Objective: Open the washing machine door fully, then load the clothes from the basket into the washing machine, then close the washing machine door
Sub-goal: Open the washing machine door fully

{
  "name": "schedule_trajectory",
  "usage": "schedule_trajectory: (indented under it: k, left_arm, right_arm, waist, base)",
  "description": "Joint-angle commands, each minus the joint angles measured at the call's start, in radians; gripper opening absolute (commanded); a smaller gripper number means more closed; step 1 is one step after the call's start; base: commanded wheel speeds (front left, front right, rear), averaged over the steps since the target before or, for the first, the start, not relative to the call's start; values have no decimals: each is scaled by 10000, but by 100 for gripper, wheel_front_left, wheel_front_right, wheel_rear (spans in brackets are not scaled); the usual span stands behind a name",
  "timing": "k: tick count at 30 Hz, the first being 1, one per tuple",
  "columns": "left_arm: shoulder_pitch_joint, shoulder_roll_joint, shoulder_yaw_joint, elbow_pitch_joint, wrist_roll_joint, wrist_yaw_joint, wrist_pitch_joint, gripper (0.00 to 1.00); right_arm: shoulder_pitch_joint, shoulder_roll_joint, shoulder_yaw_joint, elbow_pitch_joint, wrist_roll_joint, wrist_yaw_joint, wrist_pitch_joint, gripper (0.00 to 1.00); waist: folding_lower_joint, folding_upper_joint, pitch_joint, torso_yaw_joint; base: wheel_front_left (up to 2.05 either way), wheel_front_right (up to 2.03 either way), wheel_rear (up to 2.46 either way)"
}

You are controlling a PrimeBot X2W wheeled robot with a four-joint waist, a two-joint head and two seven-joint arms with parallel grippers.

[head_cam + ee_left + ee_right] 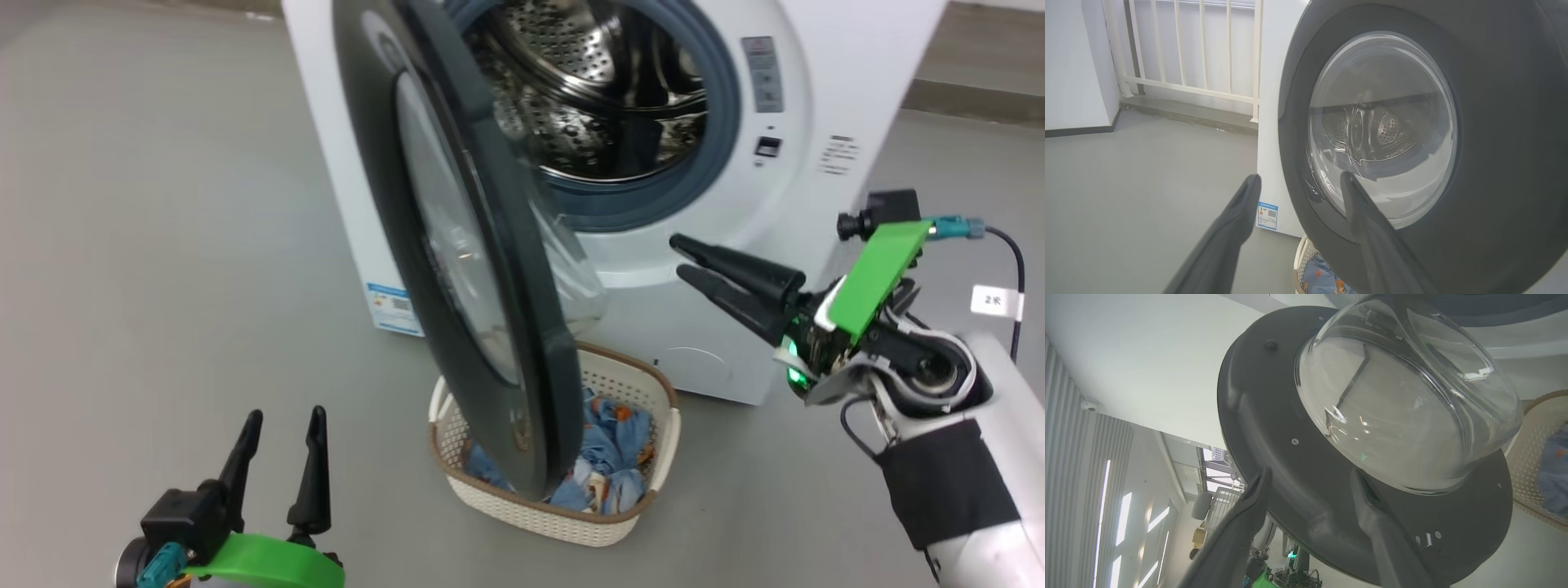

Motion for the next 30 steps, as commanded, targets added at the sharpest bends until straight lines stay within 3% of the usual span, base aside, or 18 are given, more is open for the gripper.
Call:
schedule_trajectory:
  k: [1,10,17,23,30]
  left_arm:
    - [-160,156,265,-272,-77,65,-9,100]
    - [31,161,314,-296,-186,175,-64,100]
    - [223,212,405,-386,-233,275,-99,100]
    - [402,259,515,-532,-264,382,-123,100]
    - [704,392,810,-778,-371,527,-142,100]
  right_arm:
    - [181,-73,75,-383,-217,60,-129,100]
    - [1650,-593,212,-2414,-1462,60,-1741,100]
    - [2764,-1363,388,-3491,-3157,60,-3779,100]
    - [3665,-1692,492,-3803,-4425,60,-5838,100]
    - [4358,-1991,1082,-3361,-6291,60,-7889,100]
  waist:
    - [0,0,-128,-564]
    - [0,0,-316,-1816]
    - [0,0,-331,-2514]
    - [0,0,-317,-2936]
    - [0,0,-255,-3496]
  base:
    - [0,0,0]
    - [0,0,0]
    - [0,0,0]
    - [0,0,0]
    - [0,0,0]
